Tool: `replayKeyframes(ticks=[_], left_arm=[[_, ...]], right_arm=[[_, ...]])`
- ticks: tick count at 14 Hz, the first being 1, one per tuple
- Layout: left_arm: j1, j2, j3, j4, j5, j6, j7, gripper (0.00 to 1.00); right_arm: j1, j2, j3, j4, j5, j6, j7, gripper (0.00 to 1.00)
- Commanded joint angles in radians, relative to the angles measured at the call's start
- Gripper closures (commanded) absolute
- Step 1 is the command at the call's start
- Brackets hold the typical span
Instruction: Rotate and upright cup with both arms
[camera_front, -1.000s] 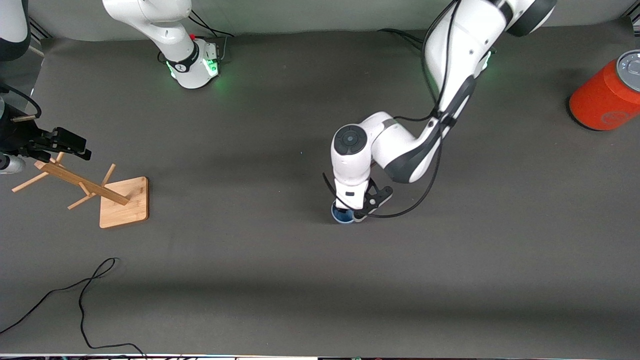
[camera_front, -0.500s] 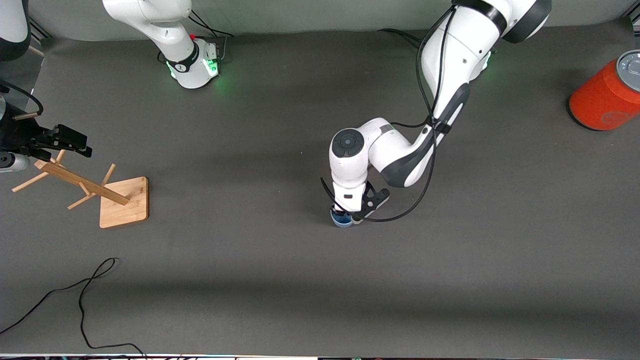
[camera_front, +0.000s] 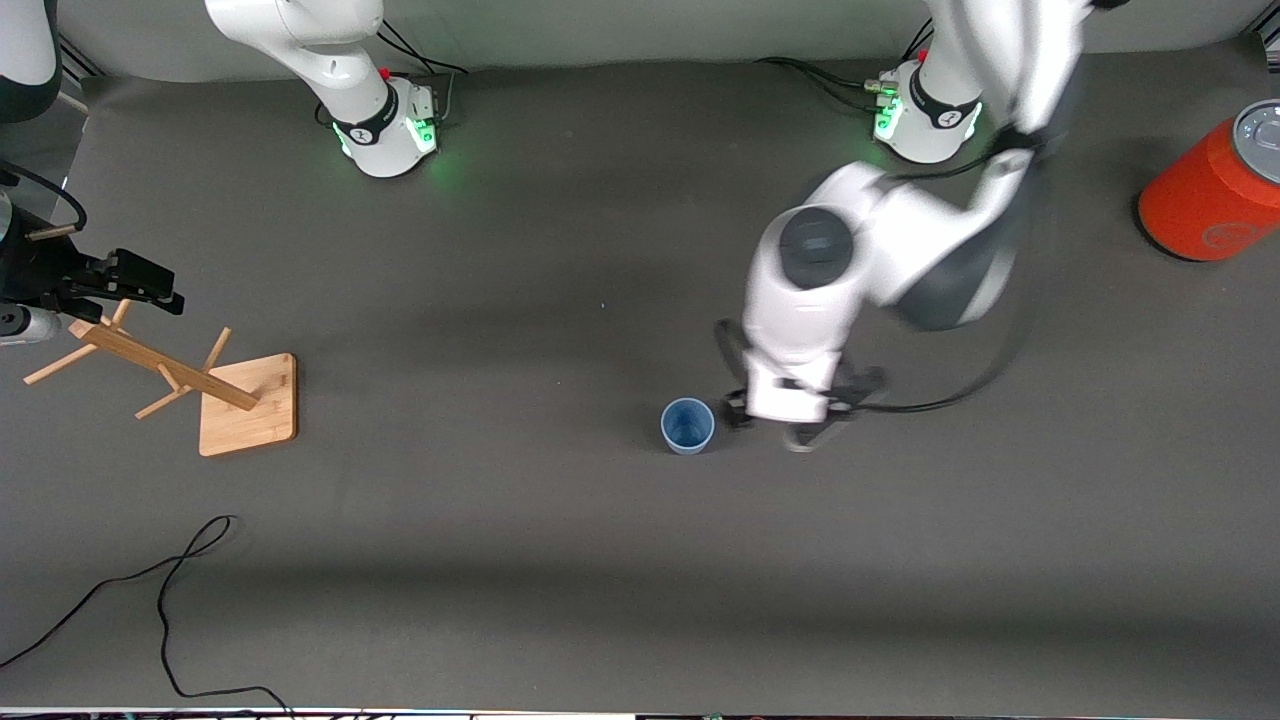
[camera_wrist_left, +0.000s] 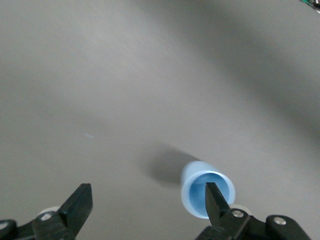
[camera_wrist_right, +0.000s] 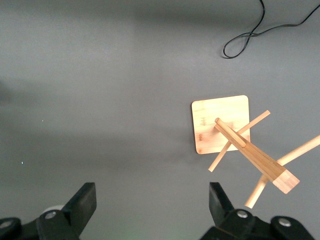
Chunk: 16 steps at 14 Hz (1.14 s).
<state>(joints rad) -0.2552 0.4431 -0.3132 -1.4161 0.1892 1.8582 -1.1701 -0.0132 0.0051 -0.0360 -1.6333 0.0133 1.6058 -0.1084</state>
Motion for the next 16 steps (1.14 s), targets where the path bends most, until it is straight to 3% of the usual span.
replayKeyframes(ticks=[1, 2, 4, 6, 9, 12, 16], left_arm=[[0.105, -0.131, -0.001, -0.032, -0.066, -0.129, 0.276, 0.0], [0.132, -0.17, 0.005, -0.035, -0.079, -0.167, 0.346, 0.0], [0.126, -0.265, 0.182, -0.059, -0.176, -0.224, 0.6, 0.0], [0.123, -0.285, 0.325, -0.069, -0.221, -0.255, 0.793, 0.0], [0.119, -0.296, 0.472, -0.067, -0.217, -0.274, 0.964, 0.0], [0.067, -0.3, 0.545, -0.061, -0.182, -0.28, 1.046, 0.0], [0.059, -0.296, 0.549, -0.05, -0.174, -0.286, 1.072, 0.0]], right_arm=[[0.01, -0.002, -0.008, 0.004, -0.012, -0.006, -0.016, 0.0], [0.01, -0.002, -0.008, 0.004, -0.012, -0.007, -0.011, 0.0], [0.009, -0.002, -0.008, 0.003, -0.012, -0.006, -0.002, 0.0], [0.009, -0.002, -0.008, 0.003, -0.012, -0.007, -0.002, 0.0], [0.009, -0.004, -0.008, 0.003, -0.012, -0.007, -0.002, 0.0], [0.01, -0.004, -0.008, 0.001, -0.012, -0.007, -0.002, 0.0], [0.01, -0.004, -0.008, 0.001, -0.012, -0.007, -0.002, 0.0]])
